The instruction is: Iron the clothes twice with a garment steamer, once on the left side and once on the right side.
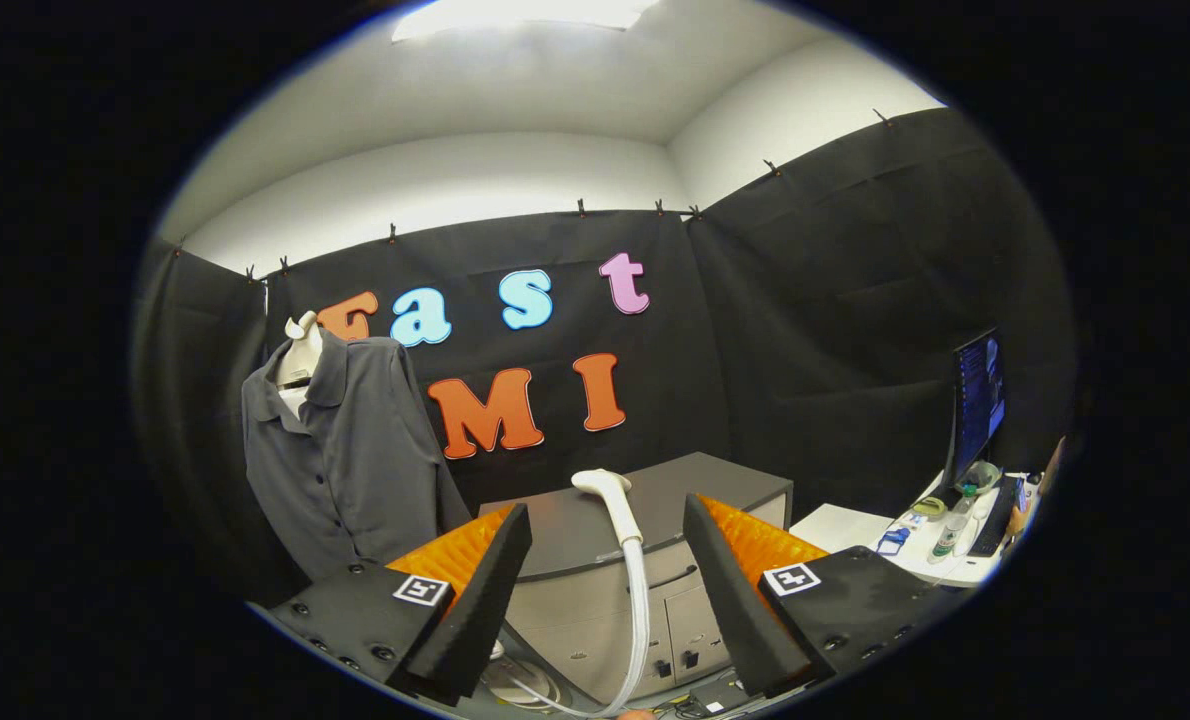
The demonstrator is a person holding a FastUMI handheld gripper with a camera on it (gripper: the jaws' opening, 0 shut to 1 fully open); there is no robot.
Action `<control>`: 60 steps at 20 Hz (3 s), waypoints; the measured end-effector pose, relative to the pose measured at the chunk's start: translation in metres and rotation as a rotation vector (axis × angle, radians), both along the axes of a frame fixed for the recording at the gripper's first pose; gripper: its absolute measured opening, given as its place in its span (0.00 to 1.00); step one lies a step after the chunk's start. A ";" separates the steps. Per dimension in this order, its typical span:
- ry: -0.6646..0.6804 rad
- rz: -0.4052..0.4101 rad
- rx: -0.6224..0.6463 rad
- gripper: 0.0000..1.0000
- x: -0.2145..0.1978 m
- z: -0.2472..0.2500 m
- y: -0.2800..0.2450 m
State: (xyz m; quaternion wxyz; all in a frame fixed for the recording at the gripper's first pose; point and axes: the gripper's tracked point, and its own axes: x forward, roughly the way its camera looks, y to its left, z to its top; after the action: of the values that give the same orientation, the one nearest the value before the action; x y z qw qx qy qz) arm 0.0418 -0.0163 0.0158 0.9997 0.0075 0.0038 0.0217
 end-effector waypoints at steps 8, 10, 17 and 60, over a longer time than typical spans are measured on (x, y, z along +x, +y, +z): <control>0.098 0.078 -0.123 0.98 0.060 -0.007 -0.070; 0.124 0.116 -0.127 0.98 0.070 -0.010 -0.075; 0.225 0.214 -0.105 0.98 0.116 -0.031 -0.062; 1.040 0.120 -0.140 0.67 0.388 -0.204 -0.006</control>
State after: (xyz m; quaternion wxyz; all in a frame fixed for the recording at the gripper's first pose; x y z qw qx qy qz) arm 0.4294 -0.0219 -0.1885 0.8610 -0.0495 0.5011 0.0720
